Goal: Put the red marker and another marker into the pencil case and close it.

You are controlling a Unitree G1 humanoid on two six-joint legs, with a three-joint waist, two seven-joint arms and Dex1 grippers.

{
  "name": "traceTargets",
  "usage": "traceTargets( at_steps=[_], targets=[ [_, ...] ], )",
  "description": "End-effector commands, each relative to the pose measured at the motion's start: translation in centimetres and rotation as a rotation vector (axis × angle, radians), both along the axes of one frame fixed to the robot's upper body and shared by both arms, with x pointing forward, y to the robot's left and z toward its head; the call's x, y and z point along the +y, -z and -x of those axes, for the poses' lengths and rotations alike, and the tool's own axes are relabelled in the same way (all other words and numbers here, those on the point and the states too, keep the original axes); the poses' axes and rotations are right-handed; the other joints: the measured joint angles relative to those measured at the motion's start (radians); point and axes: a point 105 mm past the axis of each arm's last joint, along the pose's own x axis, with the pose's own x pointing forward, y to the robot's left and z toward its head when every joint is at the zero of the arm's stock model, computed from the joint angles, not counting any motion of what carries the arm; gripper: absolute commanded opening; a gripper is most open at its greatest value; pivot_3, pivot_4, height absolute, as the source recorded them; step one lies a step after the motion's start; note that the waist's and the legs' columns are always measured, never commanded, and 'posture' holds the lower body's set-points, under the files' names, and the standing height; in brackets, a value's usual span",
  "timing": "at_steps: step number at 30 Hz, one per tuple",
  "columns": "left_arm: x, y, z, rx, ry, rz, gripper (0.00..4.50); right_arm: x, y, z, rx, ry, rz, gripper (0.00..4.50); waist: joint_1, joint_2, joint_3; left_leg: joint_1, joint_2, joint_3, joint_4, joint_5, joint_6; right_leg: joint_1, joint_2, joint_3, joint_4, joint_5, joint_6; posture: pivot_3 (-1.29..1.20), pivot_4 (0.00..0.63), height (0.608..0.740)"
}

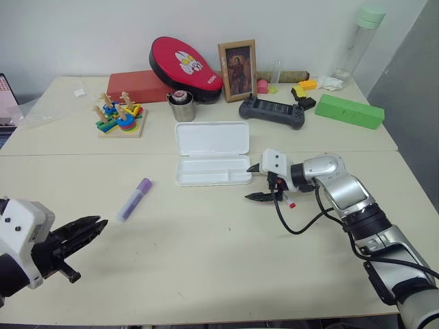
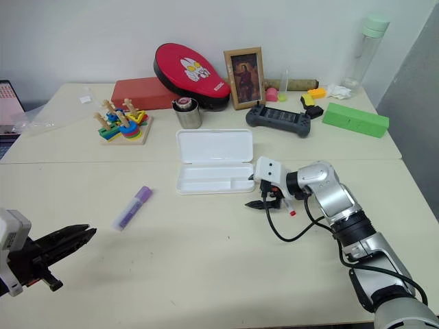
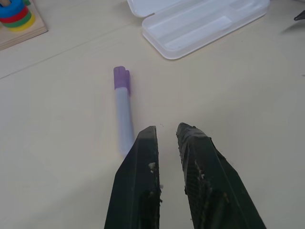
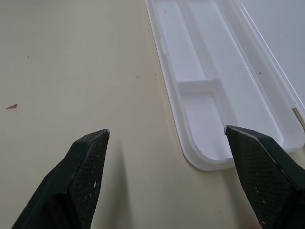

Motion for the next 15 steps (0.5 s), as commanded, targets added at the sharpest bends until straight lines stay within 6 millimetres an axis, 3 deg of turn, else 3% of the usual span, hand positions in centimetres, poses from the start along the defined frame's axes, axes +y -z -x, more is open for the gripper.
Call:
traceTargets(
  at_steps=[1,13,15],
  targets=[
    [-0.5,-0.6,0.0,-0.030,0.013,-0.018,0.74,0.8,-0.7,-0.2,-0.038,-0.021,0.001,4.06,0.000,0.000,0.000,0.000,0.000,0.000,0.000,0.000,0.000,0.000,0.000,0.000,0.000,0.000,0.000,0.00,0.150,0.740],
    [-0.9,-0.7,-0.5,-0.043,0.023,-0.014,0.74,1.7,1.5,-1.6,0.019,0.024,0.055,4.06,0.000,0.000,0.000,0.000,0.000,0.000,0.000,0.000,0.000,0.000,0.000,0.000,0.000,0.000,0.000,0.00,0.150,0.740],
    [-0.9,-0.7,-0.6,-0.043,0.025,-0.014,0.74,1.6,1.6,-1.9,0.035,0.042,0.071,3.69,0.000,0.000,0.000,0.000,0.000,0.000,0.000,0.000,0.000,0.000,0.000,0.000,0.000,0.000,0.000,0.00,0.150,0.740]
  ],
)
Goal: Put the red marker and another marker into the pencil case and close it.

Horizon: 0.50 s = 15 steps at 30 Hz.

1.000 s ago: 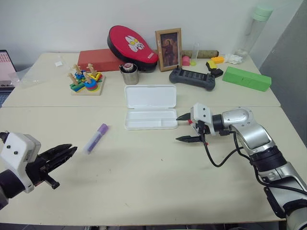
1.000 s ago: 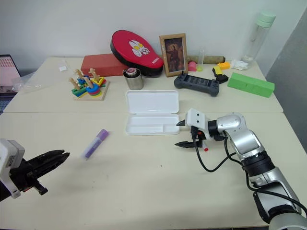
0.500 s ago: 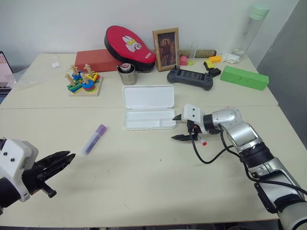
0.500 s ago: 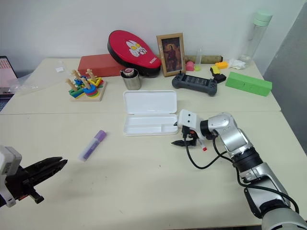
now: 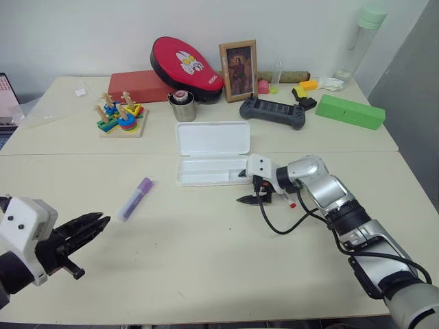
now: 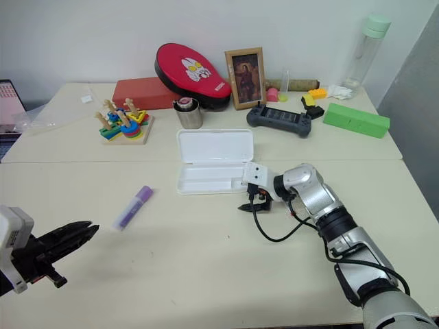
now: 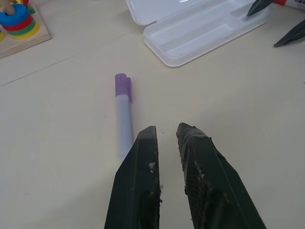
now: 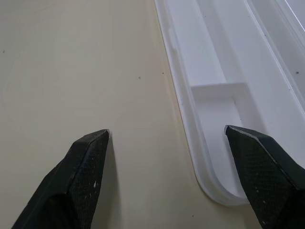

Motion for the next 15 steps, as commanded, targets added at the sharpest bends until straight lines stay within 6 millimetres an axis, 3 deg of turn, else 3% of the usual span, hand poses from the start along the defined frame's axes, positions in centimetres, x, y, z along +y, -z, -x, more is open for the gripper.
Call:
traceTargets(
  at_steps=[1,15],
  targets=[
    [-0.39,-0.52,-0.11,-0.018,0.017,-0.016,0.74,-0.30,-0.42,-0.86,-0.005,0.033,0.024,3.56,0.000,0.000,0.000,0.000,0.000,0.000,0.000,0.000,0.000,0.000,0.000,0.000,0.000,0.000,0.000,0.00,0.150,0.740],
    [-0.48,-0.57,-0.42,-0.029,0.016,-0.015,0.74,0.19,-1.23,-0.47,0.002,-0.006,0.046,0.16,0.001,0.000,0.000,0.000,0.000,0.000,0.000,0.000,0.000,0.000,0.000,0.000,0.000,0.000,0.000,0.00,0.150,0.740]
  ],
)
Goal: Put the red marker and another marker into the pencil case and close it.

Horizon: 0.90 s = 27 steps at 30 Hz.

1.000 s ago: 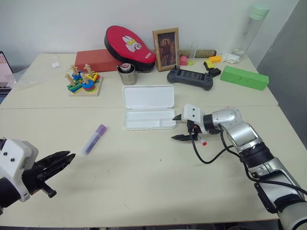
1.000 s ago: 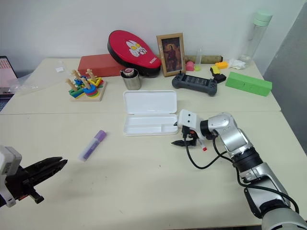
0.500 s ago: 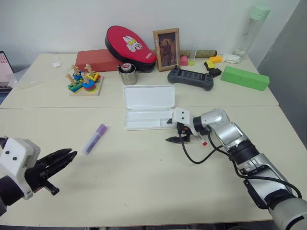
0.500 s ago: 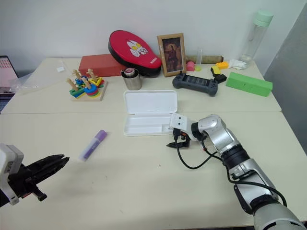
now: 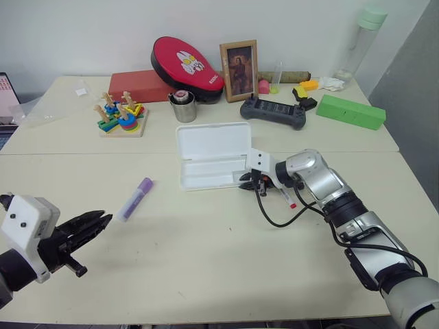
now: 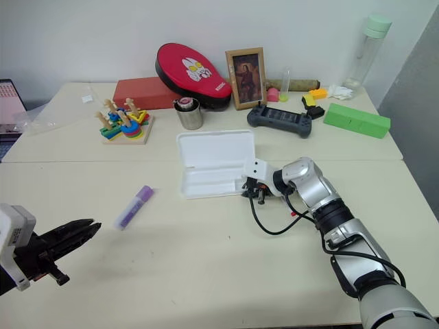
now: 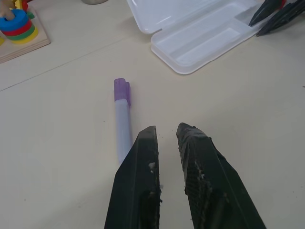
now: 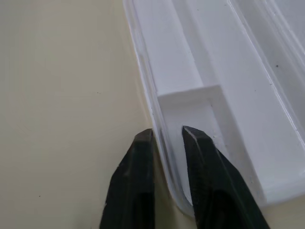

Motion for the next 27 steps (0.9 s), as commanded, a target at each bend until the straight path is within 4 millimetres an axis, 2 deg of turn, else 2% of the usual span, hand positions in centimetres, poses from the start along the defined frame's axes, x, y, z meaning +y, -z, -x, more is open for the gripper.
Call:
traceTargets(
  at_steps=[1,6,13,27],
  targets=[
    [-0.3,-0.3,-0.2,-0.014,0.010,-0.015,0.74,0.5,-0.9,0.4,-0.015,-0.038,0.000,0.02,0.000,0.000,0.000,0.000,0.000,0.000,0.000,0.000,0.000,0.000,0.000,0.000,0.000,0.000,0.000,0.00,0.150,0.740],
    [-0.4,-0.3,-0.4,-0.016,0.012,-0.013,0.74,0.6,-1.1,1.3,-0.006,-0.079,-0.003,0.02,-0.001,0.000,0.000,0.000,0.000,0.000,0.000,0.000,0.000,0.000,0.000,0.000,0.000,0.000,0.000,0.00,0.150,0.740],
    [-0.5,-0.2,-0.8,-0.019,0.020,-0.010,0.74,0.5,-2.1,3.7,-0.018,-0.193,-0.020,0.02,0.000,0.000,0.000,0.000,0.000,0.000,0.000,0.000,0.000,0.000,0.000,0.000,0.000,0.000,0.000,0.00,0.150,0.740],
    [-0.7,-0.2,-1.3,-0.016,0.037,-0.013,0.74,-1.6,-2.2,8.6,0.049,-0.212,-0.046,0.02,0.001,0.000,0.000,0.000,0.000,0.000,0.000,0.000,0.000,-0.001,0.000,0.000,0.000,0.000,0.000,0.00,0.150,0.740]
  ],
)
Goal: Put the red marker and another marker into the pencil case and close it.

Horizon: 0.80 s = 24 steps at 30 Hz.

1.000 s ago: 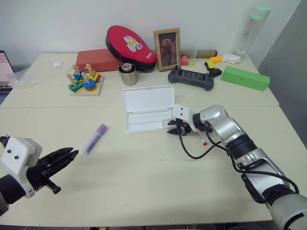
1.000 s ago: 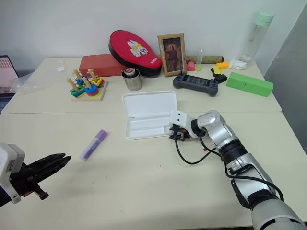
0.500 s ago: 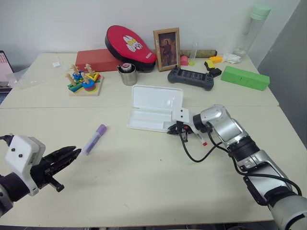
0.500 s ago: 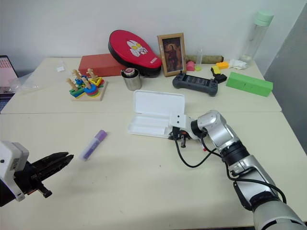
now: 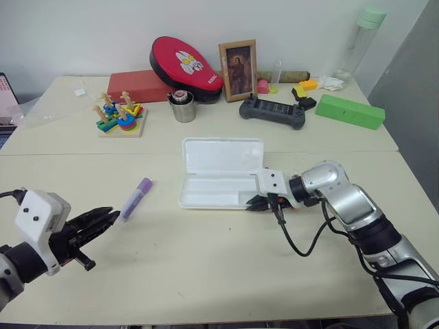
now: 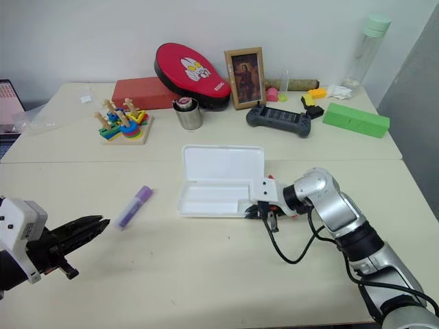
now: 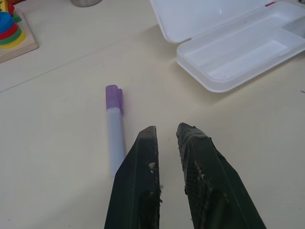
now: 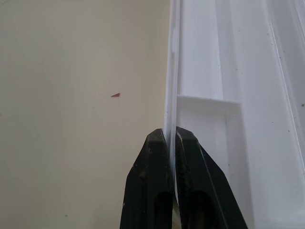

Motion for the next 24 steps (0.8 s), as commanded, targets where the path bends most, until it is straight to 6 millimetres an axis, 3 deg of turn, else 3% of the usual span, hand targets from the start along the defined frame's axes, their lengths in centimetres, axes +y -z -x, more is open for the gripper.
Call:
traceTargets(
  at_steps=[1,6,17,24],
  targets=[
    [-0.1,-0.3,-0.1,-0.010,0.011,-0.022,0.74,-0.1,-1.5,1.3,-0.007,-0.010,-0.055,0.02,0.000,0.000,0.000,0.000,0.000,0.000,0.000,0.000,0.000,0.000,0.000,0.000,0.000,0.000,0.000,0.00,0.150,0.740],
    [-0.1,-0.3,-0.3,-0.006,0.020,-0.023,0.74,0.3,-1.9,3.0,0.058,-0.013,-0.109,0.02,0.001,0.000,0.000,0.000,0.000,0.000,0.000,0.000,0.000,0.000,0.000,0.000,0.000,0.000,0.000,0.00,0.150,0.740],
    [-0.2,-0.5,-0.8,0.001,0.048,-0.030,0.74,1.6,-2.1,4.3,0.089,-0.056,-0.144,0.02,0.001,-0.001,0.000,0.000,0.000,0.000,0.000,0.000,0.000,0.000,0.000,0.000,0.000,0.000,0.000,0.00,0.150,0.740],
    [-0.2,-0.6,-1.0,0.014,0.069,-0.045,0.74,1.6,-1.2,5.0,0.120,-0.112,-0.106,0.02,0.001,-0.001,0.001,0.000,0.000,0.000,0.000,0.000,0.000,-0.001,0.000,0.000,0.000,0.000,0.000,0.00,0.150,0.740]
  ],
)
